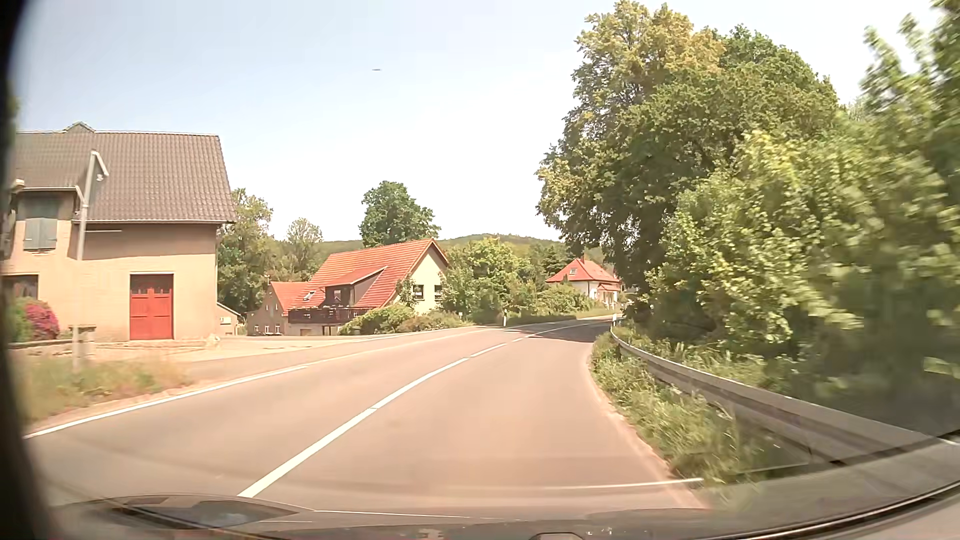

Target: Follow the waypoints while adhering to traffic rules and regulations

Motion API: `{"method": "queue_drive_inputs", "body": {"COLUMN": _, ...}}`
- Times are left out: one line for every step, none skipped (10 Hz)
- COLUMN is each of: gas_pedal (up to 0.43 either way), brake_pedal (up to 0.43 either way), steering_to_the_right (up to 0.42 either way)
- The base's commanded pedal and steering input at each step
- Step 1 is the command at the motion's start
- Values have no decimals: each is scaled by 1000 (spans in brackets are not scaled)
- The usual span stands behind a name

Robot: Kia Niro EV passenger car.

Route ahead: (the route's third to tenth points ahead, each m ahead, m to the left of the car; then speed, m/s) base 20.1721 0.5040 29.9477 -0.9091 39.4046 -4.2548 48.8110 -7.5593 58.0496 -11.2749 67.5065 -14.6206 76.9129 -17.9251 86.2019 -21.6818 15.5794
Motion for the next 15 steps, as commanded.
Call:
{"method": "queue_drive_inputs", "body": {"gas_pedal": 150, "brake_pedal": 0, "steering_to_the_right": 15}}
{"method": "queue_drive_inputs", "body": {"gas_pedal": 157, "brake_pedal": 0, "steering_to_the_right": 19}}
{"method": "queue_drive_inputs", "body": {"gas_pedal": 157, "brake_pedal": 0, "steering_to_the_right": 22}}
{"method": "queue_drive_inputs", "body": {"gas_pedal": 157, "brake_pedal": 0, "steering_to_the_right": 25}}
{"method": "queue_drive_inputs", "body": {"gas_pedal": 157, "brake_pedal": 0, "steering_to_the_right": 29}}
{"method": "queue_drive_inputs", "body": {"gas_pedal": 157, "brake_pedal": 0, "steering_to_the_right": 34}}
{"method": "queue_drive_inputs", "body": {"gas_pedal": 169, "brake_pedal": 0, "steering_to_the_right": 37}}
{"method": "queue_drive_inputs", "body": {"gas_pedal": 169, "brake_pedal": 0, "steering_to_the_right": 37}}
{"method": "queue_drive_inputs", "body": {"gas_pedal": 169, "brake_pedal": 0, "steering_to_the_right": 39}}
{"method": "queue_drive_inputs", "body": {"gas_pedal": 177, "brake_pedal": 0, "steering_to_the_right": 44}}
{"method": "queue_drive_inputs", "body": {"gas_pedal": 189, "brake_pedal": 0, "steering_to_the_right": 45}}
{"method": "queue_drive_inputs", "body": {"gas_pedal": 209, "brake_pedal": 0, "steering_to_the_right": 45}}
{"method": "queue_drive_inputs", "body": {"gas_pedal": 209, "brake_pedal": 0, "steering_to_the_right": 45}}
{"method": "queue_drive_inputs", "body": {"gas_pedal": 220, "brake_pedal": 0, "steering_to_the_right": 45}}
{"method": "queue_drive_inputs", "body": {"gas_pedal": 220, "brake_pedal": 0, "steering_to_the_right": 46}}
